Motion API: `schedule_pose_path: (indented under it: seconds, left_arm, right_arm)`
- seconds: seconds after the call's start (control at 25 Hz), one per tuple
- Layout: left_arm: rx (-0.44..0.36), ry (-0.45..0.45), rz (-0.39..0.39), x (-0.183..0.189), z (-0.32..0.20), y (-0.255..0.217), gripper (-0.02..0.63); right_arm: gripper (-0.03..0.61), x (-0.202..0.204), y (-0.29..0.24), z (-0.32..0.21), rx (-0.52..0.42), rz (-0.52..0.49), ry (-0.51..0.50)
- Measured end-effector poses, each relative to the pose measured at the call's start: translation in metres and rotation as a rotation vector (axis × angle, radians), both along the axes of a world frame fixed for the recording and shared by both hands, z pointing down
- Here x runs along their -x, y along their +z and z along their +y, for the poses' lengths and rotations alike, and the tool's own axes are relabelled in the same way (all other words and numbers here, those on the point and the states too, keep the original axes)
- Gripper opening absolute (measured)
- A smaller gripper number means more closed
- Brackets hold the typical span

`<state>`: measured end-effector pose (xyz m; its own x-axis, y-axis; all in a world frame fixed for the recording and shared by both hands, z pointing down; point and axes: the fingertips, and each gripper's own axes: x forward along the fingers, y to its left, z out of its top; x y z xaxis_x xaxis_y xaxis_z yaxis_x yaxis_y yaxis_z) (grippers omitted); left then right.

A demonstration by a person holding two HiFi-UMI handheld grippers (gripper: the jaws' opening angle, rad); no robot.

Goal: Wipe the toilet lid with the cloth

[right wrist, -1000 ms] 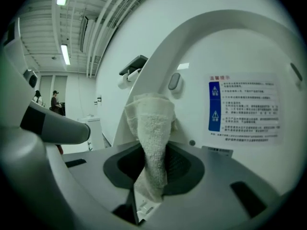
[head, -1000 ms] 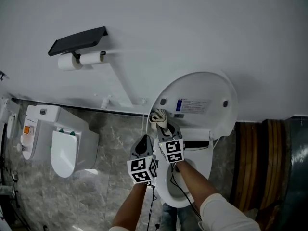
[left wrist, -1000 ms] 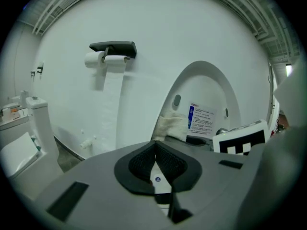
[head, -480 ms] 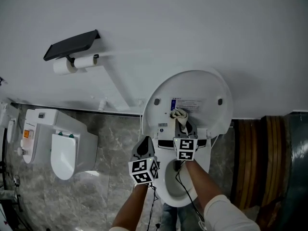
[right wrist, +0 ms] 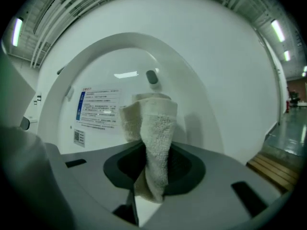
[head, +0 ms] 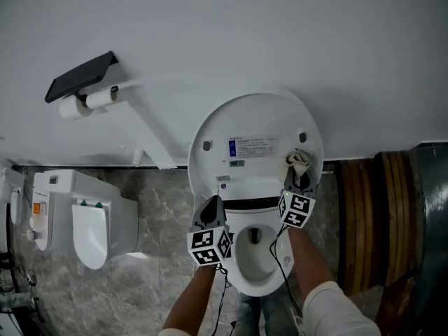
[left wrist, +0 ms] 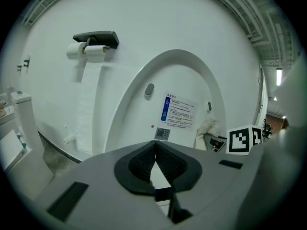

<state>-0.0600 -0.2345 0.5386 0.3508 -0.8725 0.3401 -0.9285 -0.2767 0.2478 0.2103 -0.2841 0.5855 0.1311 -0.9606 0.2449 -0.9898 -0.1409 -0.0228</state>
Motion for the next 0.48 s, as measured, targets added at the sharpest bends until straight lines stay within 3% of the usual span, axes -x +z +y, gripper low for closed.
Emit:
schedule_pose_path:
  seconds: [0.28,0.36,0.48]
  left_arm:
    - [-0.007,0.005,-0.012,0.001,-0.002,-0.003,0.014]
    - [-0.015,0.005,-0.025,0.007,-0.003,-0.004,0.014]
    - [-0.016,0.0,-0.047,0.019,-0.001,-0.002,0.014]
  right_arm:
    - [0.084,-0.011,-0.001,0.009,-0.003,-0.027,0.042]
    - [0.084,0.011,-0.009,0.015,-0.031,-0.042,-0.016]
    - [0.084,0.076,-0.021,0.023,-0.064,-0.056,-0.195]
